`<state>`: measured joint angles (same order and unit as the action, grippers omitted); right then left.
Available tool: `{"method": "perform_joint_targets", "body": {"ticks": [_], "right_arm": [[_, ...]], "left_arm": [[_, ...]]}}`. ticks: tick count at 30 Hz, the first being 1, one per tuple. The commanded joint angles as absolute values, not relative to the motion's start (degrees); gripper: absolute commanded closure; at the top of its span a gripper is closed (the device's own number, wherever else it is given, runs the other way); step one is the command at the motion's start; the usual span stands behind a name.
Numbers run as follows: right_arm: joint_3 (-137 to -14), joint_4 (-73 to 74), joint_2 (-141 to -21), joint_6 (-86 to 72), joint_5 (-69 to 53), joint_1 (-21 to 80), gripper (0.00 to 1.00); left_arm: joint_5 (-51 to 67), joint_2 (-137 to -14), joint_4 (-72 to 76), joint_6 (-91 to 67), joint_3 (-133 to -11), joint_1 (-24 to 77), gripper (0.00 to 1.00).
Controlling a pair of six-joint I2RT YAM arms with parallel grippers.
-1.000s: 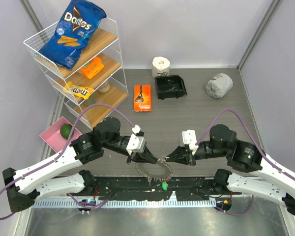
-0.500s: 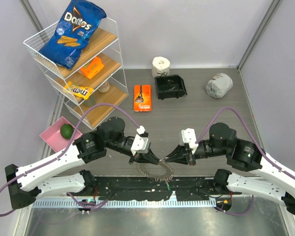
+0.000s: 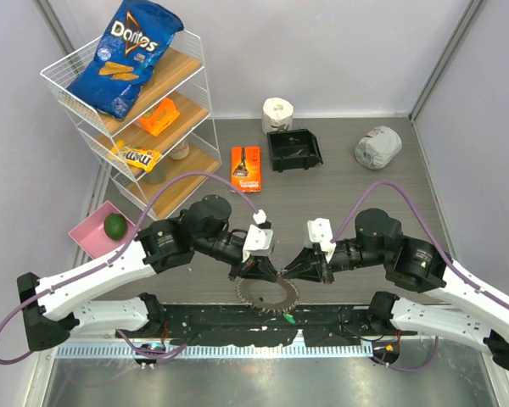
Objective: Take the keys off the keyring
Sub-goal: Remove the key from the keyring.
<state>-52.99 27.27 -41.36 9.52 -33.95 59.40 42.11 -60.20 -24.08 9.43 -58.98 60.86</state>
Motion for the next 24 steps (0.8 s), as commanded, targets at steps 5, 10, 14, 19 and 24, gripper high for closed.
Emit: {"method": "perform_joint_targets", "body": {"ticks": [5, 10, 14, 19, 24], "right_arm": [[-56.1, 20.0, -41.6, 7.3, -37.7, 59.7, 0.95], [-56.0, 20.6, -41.2, 6.9, -37.6, 59.7, 0.95], [-55.6, 20.7, -40.3, 6.6, -37.9, 59.7, 0.95], [-55.0, 20.7, -40.4, 6.1, -38.5, 59.7, 0.95], [-54.0, 20.5, -40.8, 5.1, -39.4, 59.7, 0.95]], "left_arm": [[35.9, -65.0, -28.2, 3.4, -64.7, 60.6, 1.0], [35.7, -64.6, -25.6, 0.4, -63.7, 58.5, 1.0], [35.2, -63.7, -24.5, -3.2, -62.7, 56.0, 1.0], [35.8, -63.5, -23.3, -6.4, -62.1, 54.1, 1.0], [34.8, -62.6, -21.5, -8.6, -60.9, 52.6, 1.0]]}}
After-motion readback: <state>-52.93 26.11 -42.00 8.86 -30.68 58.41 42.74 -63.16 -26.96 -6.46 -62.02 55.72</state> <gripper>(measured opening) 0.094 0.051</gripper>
